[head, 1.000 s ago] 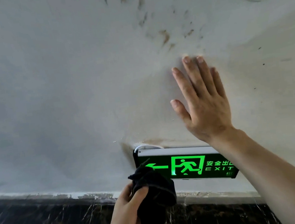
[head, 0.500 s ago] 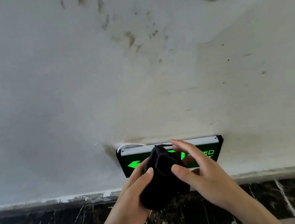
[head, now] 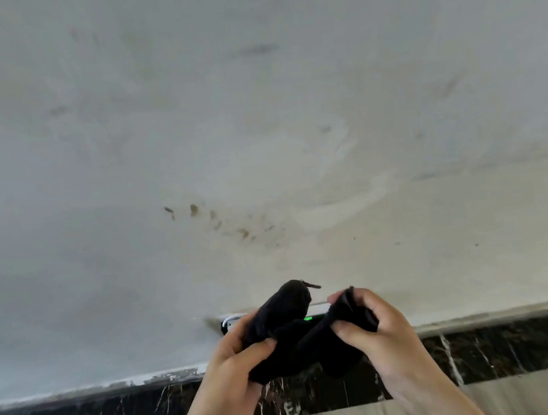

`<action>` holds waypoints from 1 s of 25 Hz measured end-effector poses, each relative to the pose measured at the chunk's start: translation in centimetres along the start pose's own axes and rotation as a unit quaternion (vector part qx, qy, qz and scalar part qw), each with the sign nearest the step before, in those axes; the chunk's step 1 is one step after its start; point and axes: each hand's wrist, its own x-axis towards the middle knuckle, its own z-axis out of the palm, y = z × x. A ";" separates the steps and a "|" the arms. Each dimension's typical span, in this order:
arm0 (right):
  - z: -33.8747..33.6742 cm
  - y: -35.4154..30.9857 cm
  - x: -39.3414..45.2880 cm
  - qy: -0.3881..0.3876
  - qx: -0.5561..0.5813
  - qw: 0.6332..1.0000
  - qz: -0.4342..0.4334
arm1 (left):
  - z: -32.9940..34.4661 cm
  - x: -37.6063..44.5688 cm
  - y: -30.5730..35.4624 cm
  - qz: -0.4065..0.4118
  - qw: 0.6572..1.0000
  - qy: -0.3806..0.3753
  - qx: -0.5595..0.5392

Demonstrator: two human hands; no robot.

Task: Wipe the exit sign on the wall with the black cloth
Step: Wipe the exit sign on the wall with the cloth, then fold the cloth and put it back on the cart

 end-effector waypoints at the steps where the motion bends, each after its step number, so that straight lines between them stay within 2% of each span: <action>1: -0.2 -1.6 -0.6 0.006 0.012 1.000 0.012 | 1.0 -0.7 1.4 0.005 1.000 0.014 -0.007; 4: -0.9 -7.6 -3.0 0.022 0.046 0.998 0.028 | 4.8 -3.4 6.1 0.002 0.999 0.043 -0.029; 9: -2.7 -16.7 -6.8 0.036 0.082 0.995 0.044 | 10.9 -7.9 13.6 -0.008 0.998 0.048 -0.044; 12: -3.5 -21.6 -9.2 0.028 0.075 0.996 0.024 | 14.1 -10.6 17.7 0.000 0.999 0.030 -0.041; 15: -4.2 -24.9 -11.1 -0.011 0.057 0.998 -0.009 | 16.1 -12.9 20.3 -0.006 1.000 0.005 -0.016; 19: -4.5 -26.7 -12.5 -0.057 0.055 0.996 -0.032 | 16.8 -14.7 21.6 0.001 0.999 0.032 -0.025; 25: -2.9 -28.4 -13.2 -0.233 0.013 0.972 -0.025 | 16.9 -17.3 22.7 -0.009 0.998 -0.013 -0.056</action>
